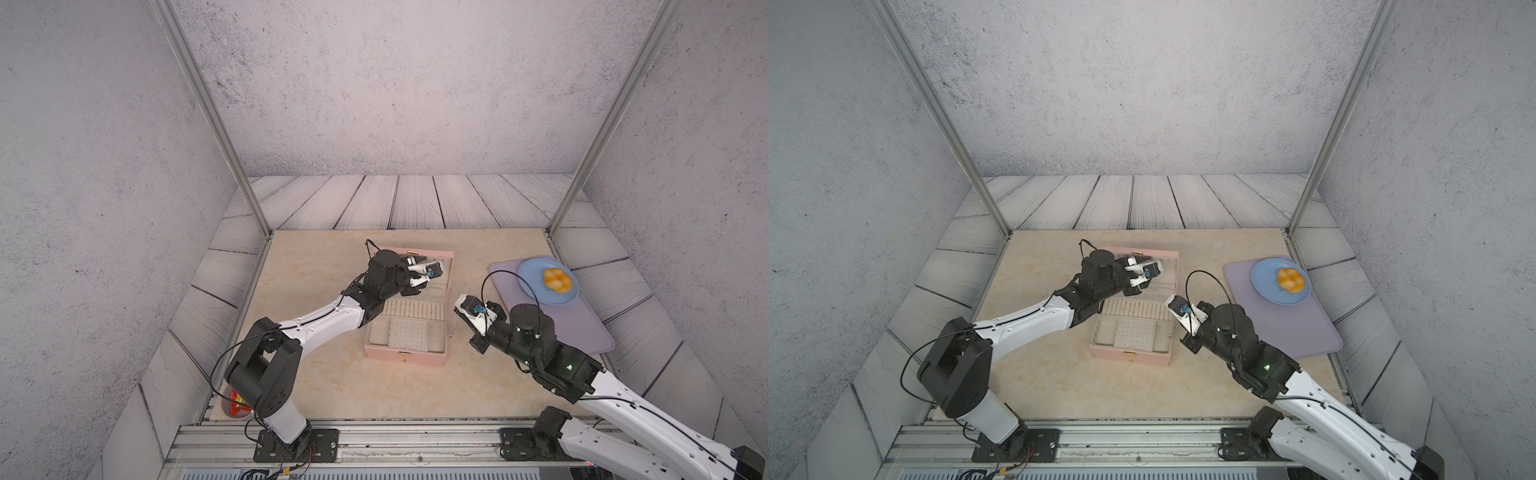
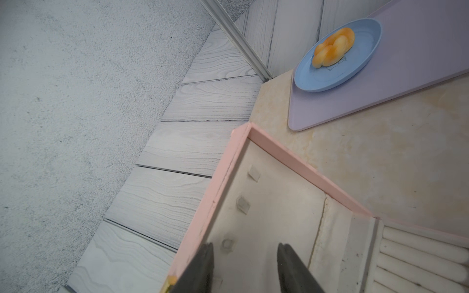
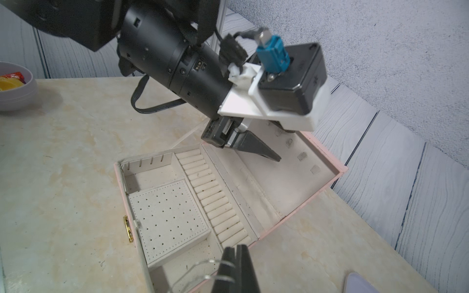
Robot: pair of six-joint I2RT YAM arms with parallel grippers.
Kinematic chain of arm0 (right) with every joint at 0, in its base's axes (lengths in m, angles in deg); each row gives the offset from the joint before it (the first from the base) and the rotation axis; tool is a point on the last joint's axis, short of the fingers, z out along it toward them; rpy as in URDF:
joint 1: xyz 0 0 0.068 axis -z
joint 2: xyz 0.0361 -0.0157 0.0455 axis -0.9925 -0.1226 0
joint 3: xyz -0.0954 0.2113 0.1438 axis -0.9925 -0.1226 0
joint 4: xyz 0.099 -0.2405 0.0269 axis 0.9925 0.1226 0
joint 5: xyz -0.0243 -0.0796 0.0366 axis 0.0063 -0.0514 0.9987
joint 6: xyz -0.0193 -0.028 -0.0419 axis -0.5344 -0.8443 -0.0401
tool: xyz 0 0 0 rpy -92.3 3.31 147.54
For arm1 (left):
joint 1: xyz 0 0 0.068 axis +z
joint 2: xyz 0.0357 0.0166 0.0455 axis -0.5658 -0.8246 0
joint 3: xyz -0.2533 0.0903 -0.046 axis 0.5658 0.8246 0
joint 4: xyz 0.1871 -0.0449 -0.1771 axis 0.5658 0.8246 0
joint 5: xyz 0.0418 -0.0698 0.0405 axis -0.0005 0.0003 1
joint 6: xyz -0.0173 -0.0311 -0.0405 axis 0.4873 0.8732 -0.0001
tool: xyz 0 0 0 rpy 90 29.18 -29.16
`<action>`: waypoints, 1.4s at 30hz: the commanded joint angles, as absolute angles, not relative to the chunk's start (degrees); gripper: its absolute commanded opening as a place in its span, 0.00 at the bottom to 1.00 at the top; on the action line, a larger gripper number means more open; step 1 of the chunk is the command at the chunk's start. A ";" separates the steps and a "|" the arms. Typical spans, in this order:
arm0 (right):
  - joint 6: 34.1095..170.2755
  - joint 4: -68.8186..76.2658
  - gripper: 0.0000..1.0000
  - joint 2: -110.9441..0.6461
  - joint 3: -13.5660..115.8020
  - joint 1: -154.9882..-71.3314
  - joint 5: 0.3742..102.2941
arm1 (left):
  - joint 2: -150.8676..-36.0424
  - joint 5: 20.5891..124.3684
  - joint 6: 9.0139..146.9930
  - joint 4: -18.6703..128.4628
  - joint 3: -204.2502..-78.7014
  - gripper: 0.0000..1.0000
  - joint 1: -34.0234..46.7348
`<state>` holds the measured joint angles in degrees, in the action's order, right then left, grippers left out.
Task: Put jewelry chain into jewelry box
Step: Open the fastener on the jewelry box.
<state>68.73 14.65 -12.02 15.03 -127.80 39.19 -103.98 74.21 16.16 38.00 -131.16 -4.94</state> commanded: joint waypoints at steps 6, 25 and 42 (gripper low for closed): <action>69.52 13.71 0.00 -10.84 14.27 -127.94 38.82 | -106.97 77.15 16.80 36.96 -134.50 0.46 -5.14; 69.73 13.46 0.00 -11.18 13.65 -127.96 38.86 | -107.04 73.10 13.21 40.09 -134.53 0.29 -5.35; 69.87 13.29 0.00 -11.28 13.44 -127.96 38.72 | -106.02 80.03 5.60 45.21 -129.35 0.20 -7.03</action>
<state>69.06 14.04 -11.74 13.54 -127.80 39.19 -105.97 78.86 5.65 38.74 -131.53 -6.47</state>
